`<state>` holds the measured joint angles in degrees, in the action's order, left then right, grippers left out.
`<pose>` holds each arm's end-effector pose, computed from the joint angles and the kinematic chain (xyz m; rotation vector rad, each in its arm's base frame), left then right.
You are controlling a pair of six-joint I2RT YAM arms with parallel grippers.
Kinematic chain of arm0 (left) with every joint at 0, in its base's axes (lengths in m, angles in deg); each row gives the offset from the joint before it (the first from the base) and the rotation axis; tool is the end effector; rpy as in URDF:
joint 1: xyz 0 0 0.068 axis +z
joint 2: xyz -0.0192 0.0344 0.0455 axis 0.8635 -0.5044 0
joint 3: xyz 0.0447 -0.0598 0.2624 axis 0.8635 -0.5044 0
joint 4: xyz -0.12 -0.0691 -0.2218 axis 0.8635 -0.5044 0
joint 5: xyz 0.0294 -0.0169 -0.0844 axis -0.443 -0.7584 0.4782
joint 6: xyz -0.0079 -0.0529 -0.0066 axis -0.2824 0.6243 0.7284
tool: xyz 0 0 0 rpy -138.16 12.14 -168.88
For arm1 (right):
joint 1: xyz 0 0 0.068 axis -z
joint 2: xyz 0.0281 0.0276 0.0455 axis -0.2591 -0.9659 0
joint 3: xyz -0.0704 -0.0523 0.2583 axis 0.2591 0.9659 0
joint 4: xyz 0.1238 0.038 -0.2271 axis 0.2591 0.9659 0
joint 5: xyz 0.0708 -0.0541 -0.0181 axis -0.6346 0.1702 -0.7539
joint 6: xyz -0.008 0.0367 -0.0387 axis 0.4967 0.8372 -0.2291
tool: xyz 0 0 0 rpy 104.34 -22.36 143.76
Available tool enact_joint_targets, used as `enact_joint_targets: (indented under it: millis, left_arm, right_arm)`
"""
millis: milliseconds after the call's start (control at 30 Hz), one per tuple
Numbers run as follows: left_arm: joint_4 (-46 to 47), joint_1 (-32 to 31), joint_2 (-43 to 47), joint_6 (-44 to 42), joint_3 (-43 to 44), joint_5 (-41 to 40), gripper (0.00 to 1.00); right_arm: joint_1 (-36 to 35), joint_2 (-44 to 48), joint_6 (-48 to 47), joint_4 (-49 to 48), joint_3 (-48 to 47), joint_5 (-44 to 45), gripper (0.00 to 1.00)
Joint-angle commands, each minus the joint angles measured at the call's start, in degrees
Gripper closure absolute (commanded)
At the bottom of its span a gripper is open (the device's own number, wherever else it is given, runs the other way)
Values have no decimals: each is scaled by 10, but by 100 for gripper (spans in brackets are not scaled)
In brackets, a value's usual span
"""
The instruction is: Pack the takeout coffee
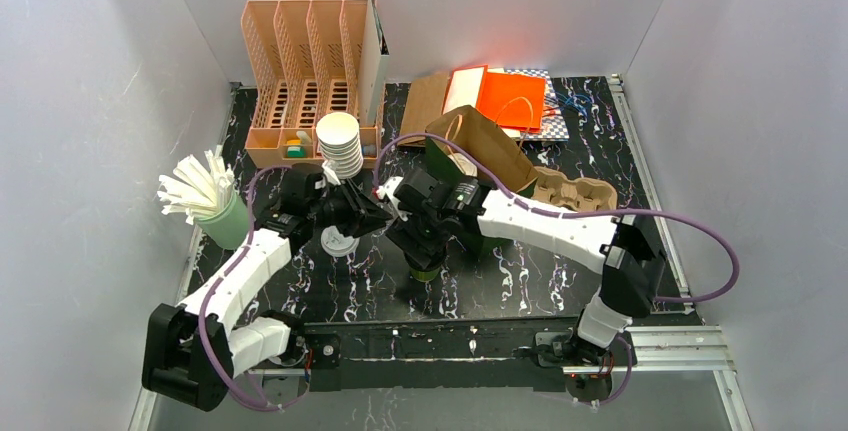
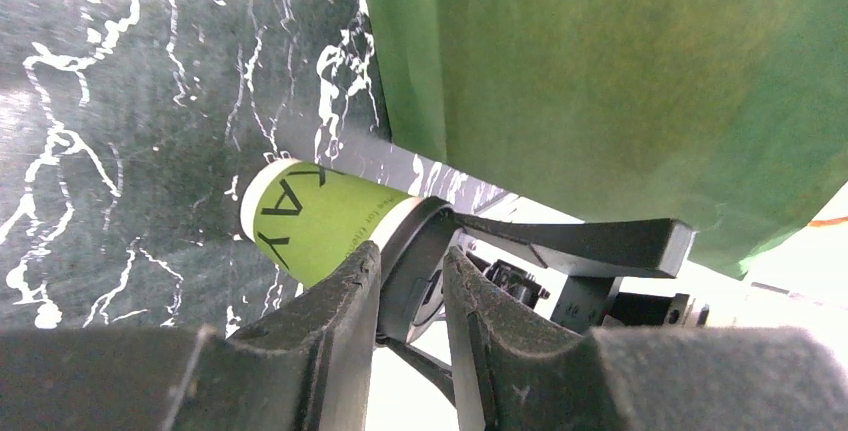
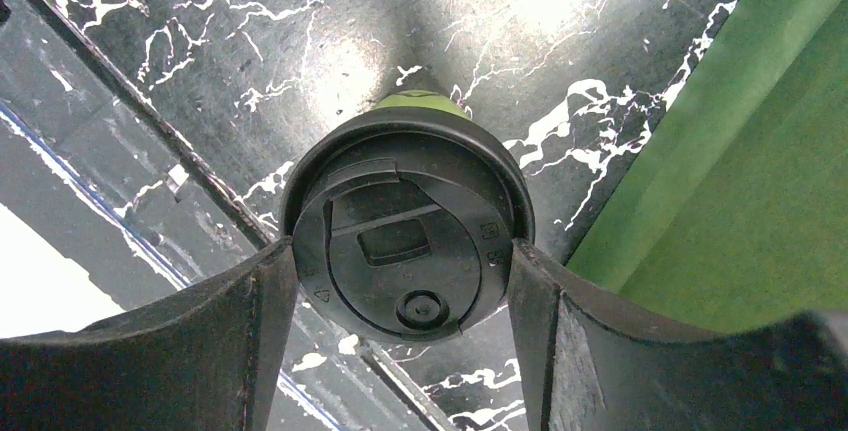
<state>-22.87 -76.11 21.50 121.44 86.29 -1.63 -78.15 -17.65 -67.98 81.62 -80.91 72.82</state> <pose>0.2166 -0.0836 0.2427 -0.5213 2.3278 -1.3145 0.1619 0.3152 0.2776 -1.2534 2.3340 0.3482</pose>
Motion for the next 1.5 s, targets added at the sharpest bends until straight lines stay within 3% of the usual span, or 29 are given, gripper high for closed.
enact_joint_targets:
  millis: [0, 300, 467, 667, 1467]
  left_arm:
    - [21, -50, -14, 15, -4, -6, 72]
    - [56, -120, -54, 31, -1, -28, 73]
    - [57, -122, -63, 27, -13, -29, 76]
    - [57, -122, -60, 26, -25, -30, 88]
    - [28, -122, -61, 5, -89, -18, 95]
  right_arm:
    - [0, 2, 4, -20, 61, -1, 51]
    - [0, 25, 13, -27, 106, -1, 51]
    - [0, 12, 11, -22, 92, -3, 51]
    - [0, 5, 12, -20, 88, -5, 51]
    - [-1, 2, 22, -16, 110, -13, 51]
